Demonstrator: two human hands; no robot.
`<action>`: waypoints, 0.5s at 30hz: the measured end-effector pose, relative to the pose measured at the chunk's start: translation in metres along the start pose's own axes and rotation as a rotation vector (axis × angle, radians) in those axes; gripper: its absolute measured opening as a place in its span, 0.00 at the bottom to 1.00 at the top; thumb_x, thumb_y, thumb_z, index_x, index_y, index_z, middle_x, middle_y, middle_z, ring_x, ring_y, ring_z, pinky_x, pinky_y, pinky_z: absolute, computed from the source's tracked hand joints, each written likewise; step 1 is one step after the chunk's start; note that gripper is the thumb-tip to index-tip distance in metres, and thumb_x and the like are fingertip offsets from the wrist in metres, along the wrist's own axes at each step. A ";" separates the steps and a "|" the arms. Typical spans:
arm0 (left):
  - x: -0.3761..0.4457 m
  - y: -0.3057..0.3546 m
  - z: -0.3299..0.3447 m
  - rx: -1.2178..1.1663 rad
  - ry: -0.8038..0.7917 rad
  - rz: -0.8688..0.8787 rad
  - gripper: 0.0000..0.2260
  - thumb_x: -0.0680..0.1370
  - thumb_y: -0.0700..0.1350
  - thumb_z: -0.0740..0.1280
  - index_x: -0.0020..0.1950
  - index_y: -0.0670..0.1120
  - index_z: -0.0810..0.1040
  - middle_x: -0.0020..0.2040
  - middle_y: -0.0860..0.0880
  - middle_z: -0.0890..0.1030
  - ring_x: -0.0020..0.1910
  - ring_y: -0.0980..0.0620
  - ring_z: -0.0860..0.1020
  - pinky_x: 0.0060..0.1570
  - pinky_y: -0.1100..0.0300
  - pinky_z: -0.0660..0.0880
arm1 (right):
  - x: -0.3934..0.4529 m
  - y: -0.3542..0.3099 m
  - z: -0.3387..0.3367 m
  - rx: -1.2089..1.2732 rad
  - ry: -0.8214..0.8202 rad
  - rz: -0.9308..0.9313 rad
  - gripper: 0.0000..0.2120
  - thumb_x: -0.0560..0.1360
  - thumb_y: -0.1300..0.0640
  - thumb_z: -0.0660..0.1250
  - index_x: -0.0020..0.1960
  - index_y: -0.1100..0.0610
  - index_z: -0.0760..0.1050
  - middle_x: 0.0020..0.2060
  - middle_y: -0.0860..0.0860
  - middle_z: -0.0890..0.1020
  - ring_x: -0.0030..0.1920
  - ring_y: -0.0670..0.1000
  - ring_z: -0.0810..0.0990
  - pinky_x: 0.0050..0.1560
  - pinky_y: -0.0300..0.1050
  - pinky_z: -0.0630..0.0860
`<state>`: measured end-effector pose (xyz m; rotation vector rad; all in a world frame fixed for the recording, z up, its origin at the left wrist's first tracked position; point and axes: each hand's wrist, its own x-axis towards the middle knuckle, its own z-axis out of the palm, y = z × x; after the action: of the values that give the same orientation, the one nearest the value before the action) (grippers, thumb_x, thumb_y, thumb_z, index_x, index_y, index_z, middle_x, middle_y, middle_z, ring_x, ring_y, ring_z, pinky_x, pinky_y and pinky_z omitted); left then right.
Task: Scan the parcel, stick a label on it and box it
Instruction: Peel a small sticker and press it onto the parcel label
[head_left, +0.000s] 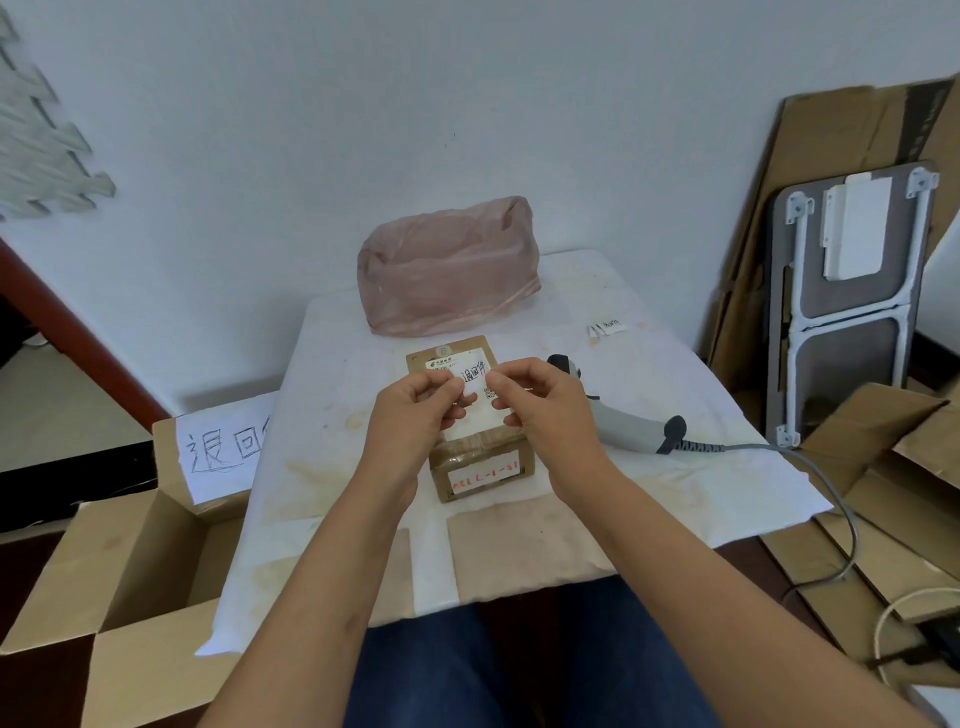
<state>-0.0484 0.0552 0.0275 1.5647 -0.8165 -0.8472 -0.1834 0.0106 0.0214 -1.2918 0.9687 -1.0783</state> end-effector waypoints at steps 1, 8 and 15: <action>0.000 0.000 0.000 0.004 0.000 0.001 0.08 0.80 0.42 0.68 0.55 0.42 0.84 0.43 0.47 0.87 0.34 0.60 0.79 0.40 0.69 0.77 | 0.001 0.000 -0.001 -0.006 0.009 -0.003 0.04 0.75 0.58 0.71 0.43 0.51 0.81 0.38 0.46 0.83 0.38 0.43 0.80 0.37 0.37 0.76; 0.000 0.000 0.001 0.022 0.004 0.010 0.07 0.80 0.43 0.69 0.55 0.42 0.83 0.42 0.48 0.87 0.37 0.57 0.80 0.42 0.66 0.77 | 0.003 0.002 -0.002 -0.012 0.018 0.019 0.02 0.75 0.57 0.70 0.46 0.53 0.82 0.40 0.49 0.84 0.39 0.43 0.81 0.38 0.36 0.76; -0.002 0.002 0.006 0.097 0.029 0.060 0.04 0.79 0.44 0.70 0.53 0.49 0.83 0.41 0.53 0.86 0.36 0.61 0.81 0.47 0.57 0.78 | 0.006 0.006 -0.002 -0.014 0.054 0.037 0.03 0.75 0.57 0.70 0.44 0.54 0.81 0.36 0.47 0.83 0.37 0.44 0.80 0.38 0.38 0.75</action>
<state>-0.0544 0.0539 0.0292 1.6257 -0.8900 -0.7494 -0.1839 0.0039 0.0156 -1.2567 1.0385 -1.0841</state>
